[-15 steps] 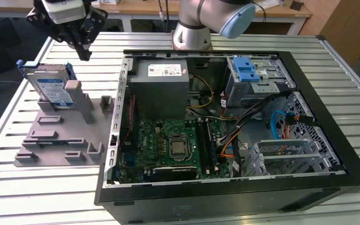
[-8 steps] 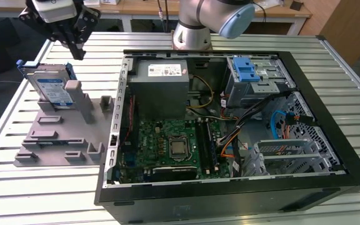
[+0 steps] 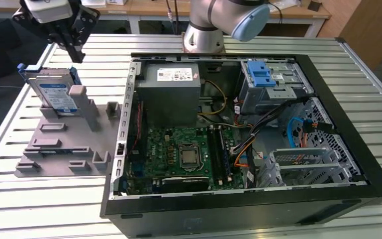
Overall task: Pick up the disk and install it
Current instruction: 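Reach for the disk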
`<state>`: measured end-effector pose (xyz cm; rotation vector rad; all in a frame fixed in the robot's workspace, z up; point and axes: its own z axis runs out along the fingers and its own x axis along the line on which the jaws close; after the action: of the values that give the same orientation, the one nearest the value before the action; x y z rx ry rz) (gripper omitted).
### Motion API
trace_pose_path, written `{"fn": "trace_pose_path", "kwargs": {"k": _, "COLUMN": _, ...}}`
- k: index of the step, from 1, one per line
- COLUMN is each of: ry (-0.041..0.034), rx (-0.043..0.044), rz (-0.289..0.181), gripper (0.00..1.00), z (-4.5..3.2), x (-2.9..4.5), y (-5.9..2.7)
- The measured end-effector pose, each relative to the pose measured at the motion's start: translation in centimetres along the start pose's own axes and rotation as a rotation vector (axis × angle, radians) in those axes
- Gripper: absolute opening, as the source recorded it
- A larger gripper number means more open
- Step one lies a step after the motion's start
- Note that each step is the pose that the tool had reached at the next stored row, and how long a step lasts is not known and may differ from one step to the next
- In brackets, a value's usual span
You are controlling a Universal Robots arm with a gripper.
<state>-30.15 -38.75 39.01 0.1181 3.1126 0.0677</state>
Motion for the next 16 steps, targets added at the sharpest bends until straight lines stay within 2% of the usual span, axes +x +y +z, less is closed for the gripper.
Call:
{"fn": "trace_pose_path", "kwargs": {"k": 11, "ry": 0.0002, "rx": 0.0001, "rz": 0.0, "gripper": 0.11, "z": 0.02, "x": 1.52, "y": 0.22}}
{"fn": "trace_pose_path", "kwargs": {"k": 16, "ry": 0.0002, "rx": 0.0001, "rz": 0.0, "gripper": 0.11, "z": 0.02, "x": 1.6, "y": 0.22}}
